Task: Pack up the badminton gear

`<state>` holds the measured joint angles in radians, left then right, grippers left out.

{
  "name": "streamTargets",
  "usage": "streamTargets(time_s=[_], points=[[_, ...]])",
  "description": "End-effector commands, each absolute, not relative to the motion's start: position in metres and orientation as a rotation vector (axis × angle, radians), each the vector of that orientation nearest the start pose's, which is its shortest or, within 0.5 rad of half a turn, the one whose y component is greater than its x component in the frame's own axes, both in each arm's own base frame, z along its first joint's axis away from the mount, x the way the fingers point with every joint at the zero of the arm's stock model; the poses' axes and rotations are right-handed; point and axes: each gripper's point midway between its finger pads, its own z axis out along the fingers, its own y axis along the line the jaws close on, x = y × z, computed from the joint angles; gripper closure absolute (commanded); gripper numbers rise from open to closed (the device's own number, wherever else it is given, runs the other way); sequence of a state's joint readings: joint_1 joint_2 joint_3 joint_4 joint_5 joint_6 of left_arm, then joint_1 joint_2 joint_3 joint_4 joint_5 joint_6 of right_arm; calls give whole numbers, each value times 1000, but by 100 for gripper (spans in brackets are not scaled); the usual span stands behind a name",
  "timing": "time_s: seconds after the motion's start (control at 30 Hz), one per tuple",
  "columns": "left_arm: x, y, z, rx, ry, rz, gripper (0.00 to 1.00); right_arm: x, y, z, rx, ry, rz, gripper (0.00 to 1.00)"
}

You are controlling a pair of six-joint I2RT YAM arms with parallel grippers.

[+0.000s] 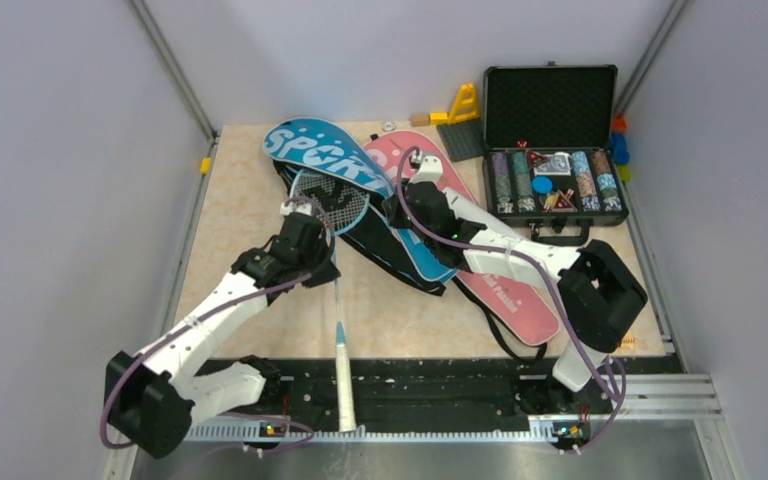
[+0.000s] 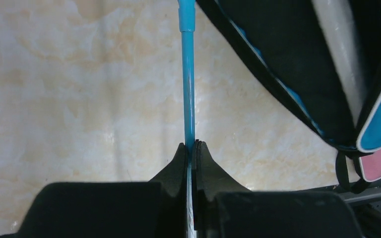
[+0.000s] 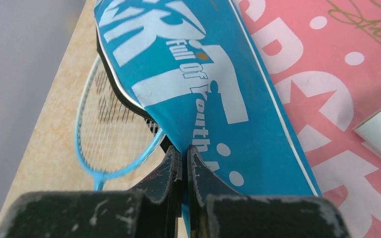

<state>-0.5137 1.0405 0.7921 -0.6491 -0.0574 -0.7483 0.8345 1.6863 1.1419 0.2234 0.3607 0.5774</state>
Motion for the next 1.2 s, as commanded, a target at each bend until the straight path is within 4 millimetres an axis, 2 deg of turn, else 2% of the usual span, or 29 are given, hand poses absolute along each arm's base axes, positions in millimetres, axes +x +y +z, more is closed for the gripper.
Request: streamTargets(time_s=[0.0,0.1,0.33,0.4,0.53,0.67,0.8,0.87,1.0,1.17], points=[[279,-167,159,-252,2355,-478,100,374,361,234,0,1799,768,100],[303,-171,163,-276,2339,-424,100,363,367,232,-48,1814,824,100],[378,-164,170,-411,2203,-201,100,322,382,229,-189,1870,1021,100],[399,-165,164,-420,2176,-141,100,309,386,228,-240,1898,1075,100],[433,-166,159,-454,2135,-98,100,282,393,233,-336,1927,1199,100],[462,-156,155,-572,2054,-108,100,260,397,237,-381,1946,1322,100],[481,-153,150,-748,1978,-224,100,246,400,226,-355,1990,1428,100],[490,-155,153,-780,1933,-264,100,241,402,219,-350,2026,1459,100],[498,-139,144,-910,1875,-197,100,232,403,207,-344,2082,1504,100],[507,-135,132,-1146,1795,-260,100,225,403,195,-307,2120,1547,100]])
